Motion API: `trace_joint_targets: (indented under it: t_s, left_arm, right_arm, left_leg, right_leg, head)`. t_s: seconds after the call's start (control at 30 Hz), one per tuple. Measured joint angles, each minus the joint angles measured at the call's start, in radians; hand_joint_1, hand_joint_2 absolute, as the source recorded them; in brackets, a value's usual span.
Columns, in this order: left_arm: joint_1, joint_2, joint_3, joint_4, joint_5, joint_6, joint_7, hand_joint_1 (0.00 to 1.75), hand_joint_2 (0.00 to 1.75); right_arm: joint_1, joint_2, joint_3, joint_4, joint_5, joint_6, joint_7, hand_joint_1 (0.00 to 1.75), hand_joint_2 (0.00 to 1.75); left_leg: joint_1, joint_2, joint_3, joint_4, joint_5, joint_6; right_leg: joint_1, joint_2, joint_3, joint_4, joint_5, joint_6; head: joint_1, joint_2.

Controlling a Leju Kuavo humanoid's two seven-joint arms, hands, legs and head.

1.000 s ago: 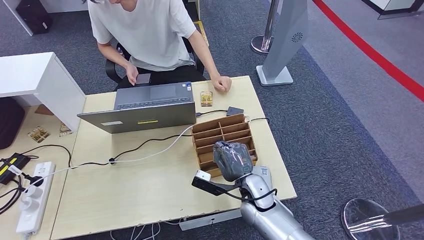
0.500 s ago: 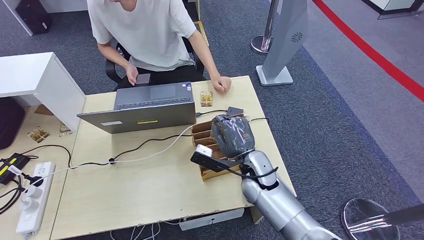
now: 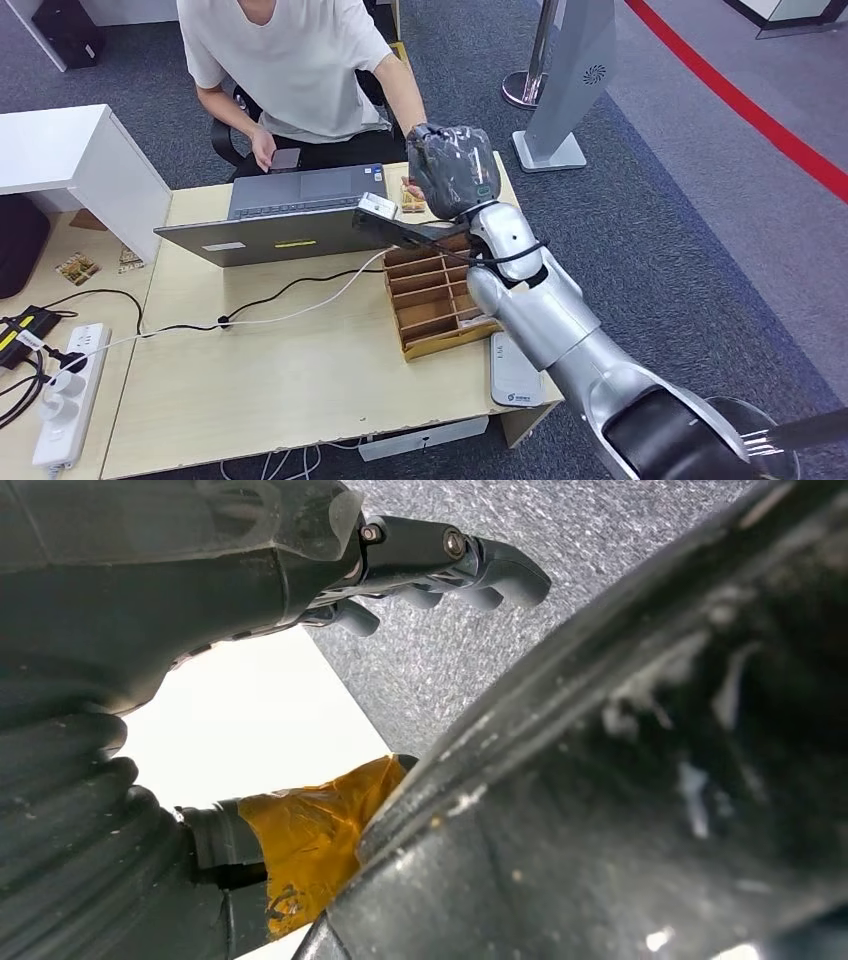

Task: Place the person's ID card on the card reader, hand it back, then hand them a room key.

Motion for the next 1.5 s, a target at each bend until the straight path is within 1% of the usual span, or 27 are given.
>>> trace_joint_targets:
  t_s: [0.1,0.2,0.33,0.47,0.63,0.73,0.83,0.9,0.97,1.07,1.2,1.27,1.4,1.5]
  left_arm:
    - [-0.001,0.000,-0.001,0.000,0.000,0.000,0.002,0.00,1.75]
    - [-0.002,-0.001,-0.001,0.000,0.000,0.000,0.002,0.00,1.75]
    - [-0.003,-0.004,-0.001,0.000,0.000,-0.007,0.003,0.00,1.75]
    - [-0.003,-0.004,-0.001,0.000,0.000,-0.024,0.003,0.00,1.75]
    - [-0.002,-0.004,-0.001,0.000,0.000,-0.013,0.005,0.00,1.75]
    - [-0.002,-0.004,-0.001,0.000,0.000,-0.006,0.006,0.00,1.75]
    - [-0.002,-0.004,-0.001,0.000,0.000,-0.008,0.006,0.00,1.75]
    - [-0.002,-0.004,-0.001,0.000,0.000,-0.008,0.006,0.00,1.75]
    - [-0.002,-0.004,-0.001,0.000,0.000,-0.009,0.008,0.00,1.75]
    - [-0.001,-0.005,0.000,0.000,0.000,-0.013,0.015,0.00,1.75]
    - [0.000,-0.005,0.004,0.000,0.000,-0.021,0.021,0.00,1.75]
    - [0.001,-0.005,0.008,0.000,0.000,-0.023,0.021,0.00,1.75]
    - [0.001,-0.005,0.015,0.000,0.000,-0.027,0.021,0.00,1.75]
    - [0.000,-0.004,0.023,0.000,0.000,-0.028,0.008,0.00,1.75]
  right_arm:
    - [-0.065,0.023,0.021,0.080,0.035,0.013,0.032,1.75,1.75]
    - [-0.112,0.049,0.036,0.152,0.044,0.016,0.047,1.75,1.75]
    - [-0.145,0.084,0.050,0.229,0.044,0.011,0.046,0.00,1.75]
    - [-0.151,0.106,0.064,0.274,0.043,0.003,0.038,0.00,1.75]
    - [-0.151,0.111,0.074,0.302,0.046,-0.006,0.043,0.00,1.75]
    - [-0.151,0.102,0.077,0.313,0.053,-0.013,0.059,0.00,1.75]
    - [-0.149,0.070,0.082,0.321,0.100,-0.034,0.111,0.00,1.75]
    - [-0.147,0.036,0.084,0.328,0.145,-0.046,0.163,0.00,1.75]
    - [-0.140,-0.008,0.083,0.333,0.187,-0.054,0.214,0.00,1.75]
    - [-0.116,-0.096,0.065,0.336,0.229,-0.069,0.267,0.00,1.75]
    - [-0.068,-0.229,0.001,0.336,0.264,-0.092,0.282,0.00,1.75]
    - [-0.045,-0.284,-0.036,0.336,0.279,-0.094,0.285,0.00,1.75]
    - [-0.008,-0.362,-0.092,0.335,0.295,-0.088,0.302,0.00,1.75]
    - [0.054,-0.424,-0.150,0.330,0.295,-0.075,0.323,0.00,1.75]
  left_leg:
    - [0.000,0.000,0.000,0.000,0.000,0.000]
    - [0.000,0.000,0.000,0.000,0.000,0.000]
    - [0.000,0.000,0.000,0.000,0.000,0.000]
    - [0.000,0.000,0.000,0.000,0.000,0.000]
    - [0.000,0.000,0.000,0.000,0.000,0.000]
    - [0.000,0.000,0.000,0.000,0.000,0.000]
    - [0.000,-0.001,0.000,0.001,0.000,0.000]
    - [0.000,-0.001,0.000,0.001,0.000,0.000]
    - [0.000,-0.001,0.000,0.002,0.000,0.000]
    - [0.000,-0.002,-0.001,0.004,0.000,0.000]
    - [0.000,-0.004,-0.004,0.005,-0.001,0.001]
    - [0.000,-0.005,-0.005,0.005,-0.001,0.002]
    - [-0.001,-0.002,-0.004,0.006,-0.002,0.003]
    - [0.000,-0.006,-0.005,0.006,-0.002,0.004]
  right_leg:
    - [0.000,0.000,0.000,0.000,0.000,0.000]
    - [0.000,0.000,0.000,0.000,0.000,0.000]
    - [0.000,0.000,0.000,0.000,0.000,0.000]
    - [0.000,0.000,0.000,0.000,0.000,0.000]
    - [0.000,0.000,0.000,0.000,0.000,0.000]
    - [0.000,0.000,0.000,0.000,0.000,0.000]
    - [0.000,-0.001,-0.001,0.000,0.000,0.000]
    - [0.000,-0.001,-0.001,0.000,0.000,0.000]
    - [0.000,-0.001,0.000,0.000,0.000,0.000]
    - [0.000,-0.002,0.000,-0.001,0.000,0.001]
    - [0.000,-0.005,0.000,-0.001,0.001,0.001]
    - [0.000,-0.005,-0.001,-0.001,0.001,0.001]
    - [0.000,-0.002,-0.002,-0.001,0.001,0.002]
    - [0.000,-0.007,-0.001,-0.002,0.000,0.003]
  head:
    - [0.000,0.000]
    - [0.000,0.000]
    - [0.000,0.000]
    - [0.000,0.000]
    - [0.000,0.000]
    - [0.000,0.000]
    - [0.000,0.000]
    - [0.000,0.000]
    - [0.000,0.000]
    - [0.000,0.000]
    - [0.000,0.000]
    - [0.000,0.000]
    - [0.000,0.000]
    - [-0.001,0.000]
